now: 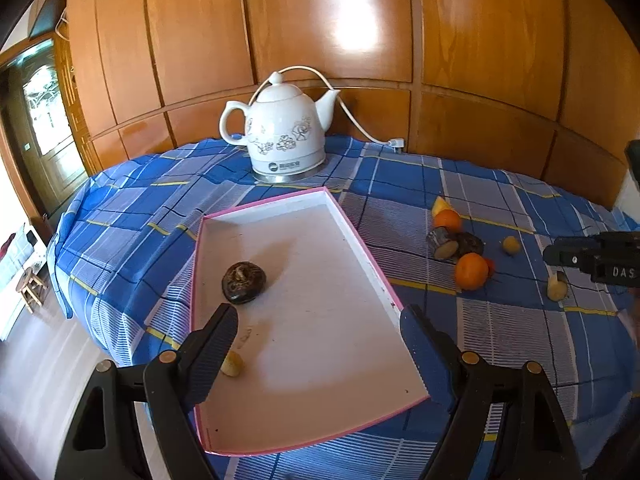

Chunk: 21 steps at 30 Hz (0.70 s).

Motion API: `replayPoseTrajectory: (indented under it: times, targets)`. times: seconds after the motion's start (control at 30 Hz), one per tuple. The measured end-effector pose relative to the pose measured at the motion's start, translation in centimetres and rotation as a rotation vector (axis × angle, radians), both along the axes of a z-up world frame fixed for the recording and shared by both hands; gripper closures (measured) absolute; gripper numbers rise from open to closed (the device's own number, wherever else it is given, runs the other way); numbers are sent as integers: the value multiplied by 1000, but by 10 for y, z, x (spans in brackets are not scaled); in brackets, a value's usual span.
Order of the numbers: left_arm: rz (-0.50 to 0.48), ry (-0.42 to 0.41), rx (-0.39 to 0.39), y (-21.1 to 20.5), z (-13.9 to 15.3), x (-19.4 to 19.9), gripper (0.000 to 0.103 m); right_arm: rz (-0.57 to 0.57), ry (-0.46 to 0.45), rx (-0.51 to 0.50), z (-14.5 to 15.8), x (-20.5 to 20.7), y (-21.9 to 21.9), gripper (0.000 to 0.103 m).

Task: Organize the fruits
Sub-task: 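Close the left tool on the orange while the right tool approaches the cherry tomato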

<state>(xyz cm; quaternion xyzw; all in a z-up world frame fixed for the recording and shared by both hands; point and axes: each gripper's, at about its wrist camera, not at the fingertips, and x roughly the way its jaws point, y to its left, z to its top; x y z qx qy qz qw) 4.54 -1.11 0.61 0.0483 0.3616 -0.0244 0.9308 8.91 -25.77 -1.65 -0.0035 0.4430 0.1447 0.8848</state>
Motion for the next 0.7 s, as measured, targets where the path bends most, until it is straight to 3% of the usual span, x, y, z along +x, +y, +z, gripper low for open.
replayPoseTrajectory:
  times: [0.2,0.5,0.7]
  targets:
    - [-44,15,1,-12,-3,4,19,-48,2,-28,-5,9,-27,65]
    - [-169,81,-29,-45,-5,20,20,-199,52,57,-24,20,-76,65]
    - [-232,168,-89,-72,-14,43,36,-184,49,69,-19,21,-70,65]
